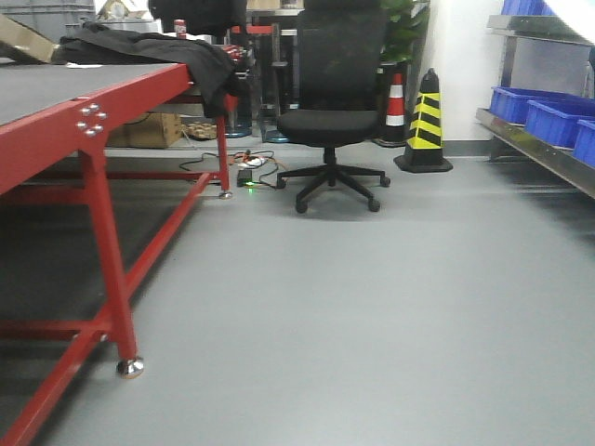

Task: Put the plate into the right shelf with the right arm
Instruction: 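Drive the base away from the table while holding the plate, then drive the base toward the steel shelf rack with blue bins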

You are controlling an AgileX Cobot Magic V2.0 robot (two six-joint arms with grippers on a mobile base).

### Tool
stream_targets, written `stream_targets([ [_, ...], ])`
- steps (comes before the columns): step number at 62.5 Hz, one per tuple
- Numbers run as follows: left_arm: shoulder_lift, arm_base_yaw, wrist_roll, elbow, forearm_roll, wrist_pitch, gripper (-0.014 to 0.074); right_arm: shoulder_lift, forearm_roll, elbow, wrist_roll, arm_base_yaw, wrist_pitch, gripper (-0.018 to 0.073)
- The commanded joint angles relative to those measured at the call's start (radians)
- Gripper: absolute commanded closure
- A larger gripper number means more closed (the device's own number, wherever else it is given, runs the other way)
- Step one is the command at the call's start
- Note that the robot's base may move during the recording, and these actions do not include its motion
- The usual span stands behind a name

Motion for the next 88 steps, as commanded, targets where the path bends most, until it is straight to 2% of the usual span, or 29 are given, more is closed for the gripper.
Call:
stream_targets([
  [1,-0.01,-0.002,-0.007,0.01,-0.008,-0.09,0.0724,0.008,-0.008,-0.03,-0.007,-0.003,-0.091,0.0505],
  [88,-0.01,-0.002,-0.007,0.01,-0.008,-0.09,0.0724,0.008,-0.008,-0.03,-0.007,-0.003,-0.091,0.0505],
])
